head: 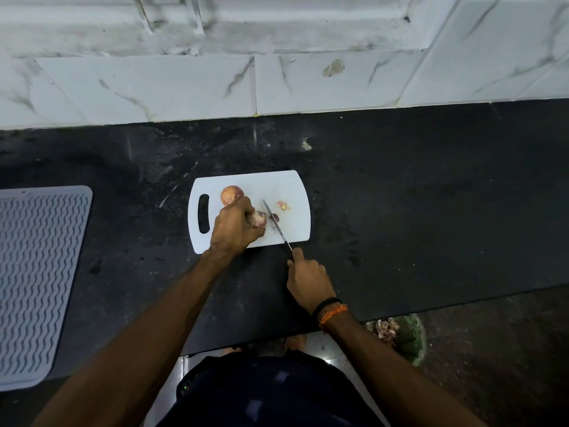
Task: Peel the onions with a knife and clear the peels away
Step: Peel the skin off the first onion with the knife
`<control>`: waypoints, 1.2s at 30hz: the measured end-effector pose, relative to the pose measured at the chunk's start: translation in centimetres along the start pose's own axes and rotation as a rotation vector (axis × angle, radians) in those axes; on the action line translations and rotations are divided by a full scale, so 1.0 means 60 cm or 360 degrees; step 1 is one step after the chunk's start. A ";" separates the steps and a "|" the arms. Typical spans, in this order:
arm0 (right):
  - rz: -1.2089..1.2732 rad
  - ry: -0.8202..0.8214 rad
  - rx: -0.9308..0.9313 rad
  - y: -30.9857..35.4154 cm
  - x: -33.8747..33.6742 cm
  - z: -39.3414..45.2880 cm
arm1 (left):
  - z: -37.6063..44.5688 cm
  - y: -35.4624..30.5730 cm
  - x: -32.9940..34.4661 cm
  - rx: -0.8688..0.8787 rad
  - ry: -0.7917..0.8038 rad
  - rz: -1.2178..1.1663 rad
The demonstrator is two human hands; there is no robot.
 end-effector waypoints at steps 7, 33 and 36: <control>0.0121 -0.0096 0.0120 -0.022 -0.029 0.022 | 0.000 -0.009 0.005 0.0013 0.0100 -0.0746; 0.1605 0.0237 0.0294 -0.018 -0.069 0.090 | -0.007 0.011 0.058 -0.0531 0.0544 -0.2387; 0.1545 0.0219 0.0243 -0.011 -0.078 0.096 | -0.005 0.014 0.058 -0.0533 0.0561 -0.2385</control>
Point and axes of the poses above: each hand's wrist, its own z-axis towards the middle knuckle, its own x-axis out of the palm, y = z × x, the point moved 9 cm from there along z, towards the middle knuckle, and after that the axes turned 5 degrees about -z, right-handed, at the moved point
